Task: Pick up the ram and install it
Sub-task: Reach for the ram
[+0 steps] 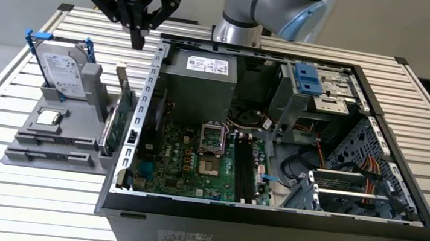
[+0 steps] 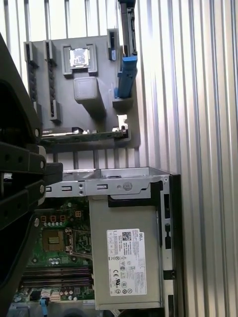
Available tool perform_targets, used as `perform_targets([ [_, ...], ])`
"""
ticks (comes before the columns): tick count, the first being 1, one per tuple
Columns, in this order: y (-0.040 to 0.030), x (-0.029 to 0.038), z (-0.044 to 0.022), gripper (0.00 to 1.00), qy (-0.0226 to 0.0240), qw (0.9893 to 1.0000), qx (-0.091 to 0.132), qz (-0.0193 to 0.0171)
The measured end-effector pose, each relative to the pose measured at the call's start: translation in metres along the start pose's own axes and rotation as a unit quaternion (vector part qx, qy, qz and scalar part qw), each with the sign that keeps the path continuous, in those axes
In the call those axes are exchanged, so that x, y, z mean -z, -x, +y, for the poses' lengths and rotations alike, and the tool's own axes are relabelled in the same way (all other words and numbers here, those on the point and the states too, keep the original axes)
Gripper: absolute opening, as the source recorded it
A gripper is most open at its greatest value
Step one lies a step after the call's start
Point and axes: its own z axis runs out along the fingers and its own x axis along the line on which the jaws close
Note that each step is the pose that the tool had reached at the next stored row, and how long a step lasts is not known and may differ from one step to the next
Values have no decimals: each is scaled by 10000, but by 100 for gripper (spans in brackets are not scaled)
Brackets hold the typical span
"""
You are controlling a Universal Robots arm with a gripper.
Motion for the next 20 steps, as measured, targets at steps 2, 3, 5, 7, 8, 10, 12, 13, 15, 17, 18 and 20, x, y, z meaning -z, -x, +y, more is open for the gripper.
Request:
perform_targets([
  [2,-17,0,-1,0,0,10000,0,0],
  [3,-26,0,-2,0,0,10000,0,0],
  [5,-42,0,-3,0,0,10000,0,0],
  [7,-56,1,-4,0,0,10000,0,0],
  [8,-63,1,-4,0,0,10000,0,0],
  [10,-75,0,-5,0,0,10000,0,0],
  [12,-87,1,-6,0,0,10000,0,0],
  [13,-93,1,-6,0,-1,10000,0,0],
  [15,-104,1,-7,0,0,10000,0,0],
  [17,-116,0,-8,0,0,10000,0,0],
  [18,-122,1,-8,0,0,10000,0,0],
  [20,-134,0,-9,0,0,10000,0,0],
])
